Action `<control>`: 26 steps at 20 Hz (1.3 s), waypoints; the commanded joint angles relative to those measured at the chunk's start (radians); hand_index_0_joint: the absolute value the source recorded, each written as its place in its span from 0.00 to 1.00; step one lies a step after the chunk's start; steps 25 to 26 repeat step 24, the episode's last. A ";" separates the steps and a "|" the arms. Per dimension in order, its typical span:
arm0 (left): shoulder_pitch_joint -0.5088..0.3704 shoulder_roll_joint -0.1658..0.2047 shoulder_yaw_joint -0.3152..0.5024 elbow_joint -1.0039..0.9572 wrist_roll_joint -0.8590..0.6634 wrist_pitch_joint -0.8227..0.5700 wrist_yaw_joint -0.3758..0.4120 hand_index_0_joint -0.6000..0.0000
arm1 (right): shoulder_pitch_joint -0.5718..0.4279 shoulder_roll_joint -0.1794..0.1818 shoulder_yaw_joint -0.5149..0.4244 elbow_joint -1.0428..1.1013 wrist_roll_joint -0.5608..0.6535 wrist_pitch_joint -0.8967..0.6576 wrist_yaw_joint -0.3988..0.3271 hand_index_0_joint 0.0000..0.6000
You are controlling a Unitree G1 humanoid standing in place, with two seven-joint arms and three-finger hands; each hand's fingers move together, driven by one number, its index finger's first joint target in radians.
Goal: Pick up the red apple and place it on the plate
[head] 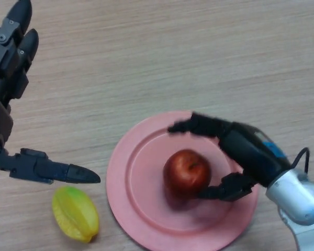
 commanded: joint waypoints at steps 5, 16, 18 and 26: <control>-0.042 0.049 0.071 -0.034 -0.022 -0.082 0.004 1.00 | -0.056 -0.029 -0.167 -0.320 0.332 0.189 0.069 0.00; -0.085 0.060 0.033 0.021 -0.042 -0.088 0.010 1.00 | -0.003 -0.149 -0.376 -0.304 0.748 0.192 0.005 0.00; -0.090 0.064 0.028 0.026 -0.050 -0.070 0.011 1.00 | 0.007 -0.144 -0.379 -0.317 0.744 0.202 0.018 0.00; -0.077 0.050 0.009 0.001 -0.043 -0.078 0.013 1.00 | 0.048 -0.132 -0.379 -0.389 0.769 0.231 0.044 0.00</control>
